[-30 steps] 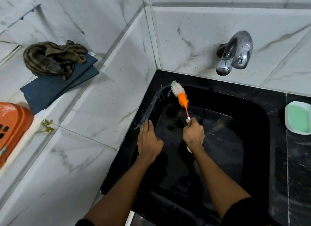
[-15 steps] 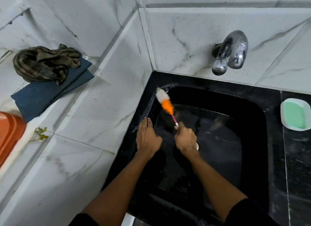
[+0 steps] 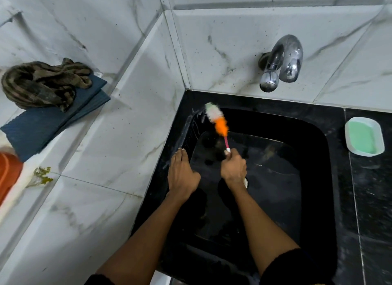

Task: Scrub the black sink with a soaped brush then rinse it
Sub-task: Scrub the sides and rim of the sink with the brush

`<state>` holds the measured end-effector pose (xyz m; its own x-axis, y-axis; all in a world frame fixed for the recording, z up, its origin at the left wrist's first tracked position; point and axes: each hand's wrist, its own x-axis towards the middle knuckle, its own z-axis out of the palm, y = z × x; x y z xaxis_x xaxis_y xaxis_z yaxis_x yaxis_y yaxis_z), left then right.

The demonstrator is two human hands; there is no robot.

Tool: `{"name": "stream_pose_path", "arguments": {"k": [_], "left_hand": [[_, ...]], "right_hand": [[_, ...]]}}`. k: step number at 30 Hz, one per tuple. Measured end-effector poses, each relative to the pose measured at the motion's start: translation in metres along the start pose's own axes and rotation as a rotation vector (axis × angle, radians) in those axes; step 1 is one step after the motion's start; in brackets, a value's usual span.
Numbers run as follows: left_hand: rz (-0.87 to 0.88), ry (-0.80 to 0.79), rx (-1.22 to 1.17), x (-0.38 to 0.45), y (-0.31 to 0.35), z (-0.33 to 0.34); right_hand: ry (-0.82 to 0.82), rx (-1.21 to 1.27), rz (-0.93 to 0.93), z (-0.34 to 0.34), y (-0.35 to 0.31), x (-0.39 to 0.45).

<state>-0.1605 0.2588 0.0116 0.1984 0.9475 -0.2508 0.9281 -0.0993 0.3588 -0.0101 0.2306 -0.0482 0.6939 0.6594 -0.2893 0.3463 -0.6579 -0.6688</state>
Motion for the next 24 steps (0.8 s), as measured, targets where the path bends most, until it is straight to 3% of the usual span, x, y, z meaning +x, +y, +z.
{"name": "stream_pose_path", "arguments": {"k": [6, 10, 14, 19, 24], "left_hand": [[-0.030, -0.015, -0.007, 0.000, 0.004, 0.002], [-0.043, -0.021, 0.008, 0.000, 0.007, 0.004], [-0.056, -0.027, 0.040, 0.000, 0.012, 0.005], [-0.078, -0.031, 0.044, -0.001, 0.020, 0.008], [-0.069, -0.019, 0.045, -0.003, 0.021, 0.013]], "right_hand": [[0.271, 0.186, 0.338, -0.021, 0.042, -0.005], [0.138, 0.163, 0.207, -0.010, 0.034, -0.007], [-0.017, -0.060, -0.002, -0.026, 0.035, -0.001], [0.109, -0.052, 0.172, -0.054, 0.078, 0.002], [0.109, -0.016, 0.104, -0.052, 0.090, -0.020]]}}
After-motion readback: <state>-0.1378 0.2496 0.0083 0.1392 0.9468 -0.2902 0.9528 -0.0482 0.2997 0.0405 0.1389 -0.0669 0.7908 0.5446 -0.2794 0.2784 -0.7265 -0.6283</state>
